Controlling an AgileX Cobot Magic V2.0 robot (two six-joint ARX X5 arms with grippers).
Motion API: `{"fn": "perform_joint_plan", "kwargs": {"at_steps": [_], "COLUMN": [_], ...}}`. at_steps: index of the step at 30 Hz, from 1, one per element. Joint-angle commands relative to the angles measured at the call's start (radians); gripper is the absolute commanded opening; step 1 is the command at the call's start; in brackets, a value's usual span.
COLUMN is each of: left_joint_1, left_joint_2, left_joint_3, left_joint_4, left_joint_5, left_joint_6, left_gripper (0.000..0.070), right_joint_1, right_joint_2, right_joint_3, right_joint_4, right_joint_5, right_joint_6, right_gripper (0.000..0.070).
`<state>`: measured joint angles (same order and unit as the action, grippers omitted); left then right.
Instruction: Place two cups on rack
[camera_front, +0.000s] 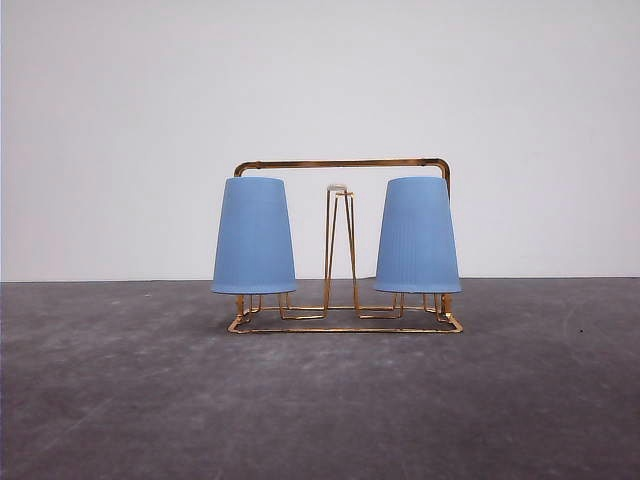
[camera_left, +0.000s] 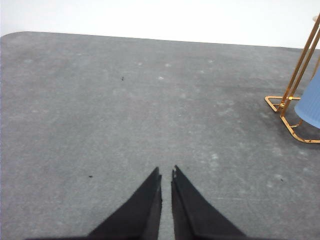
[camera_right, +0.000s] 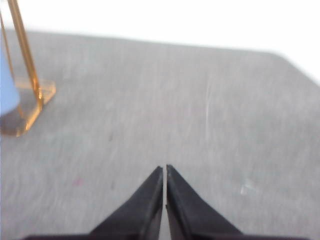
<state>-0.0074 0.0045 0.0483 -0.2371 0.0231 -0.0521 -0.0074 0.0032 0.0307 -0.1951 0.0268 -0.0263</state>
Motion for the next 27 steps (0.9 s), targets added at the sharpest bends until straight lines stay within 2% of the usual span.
{"fn": "perform_joint_plan", "kwargs": {"at_steps": [1, 27], "left_joint_1": [0.001, 0.0], "left_joint_2": [-0.001, -0.001], "left_joint_3": [-0.01, -0.01], "left_joint_4": [-0.017, -0.017], "left_joint_5": [-0.005, -0.005], "left_joint_6": [0.007, 0.007], "left_gripper": [0.0015, 0.0015], "right_joint_1": [0.0, 0.0], "right_joint_2": [0.0, 0.0], "right_joint_3": [-0.017, -0.018], "right_joint_4": [0.019, 0.038], "right_joint_5": [0.001, 0.001], "right_joint_6": [0.0, 0.0], "right_gripper": [0.0007, 0.0007]}}
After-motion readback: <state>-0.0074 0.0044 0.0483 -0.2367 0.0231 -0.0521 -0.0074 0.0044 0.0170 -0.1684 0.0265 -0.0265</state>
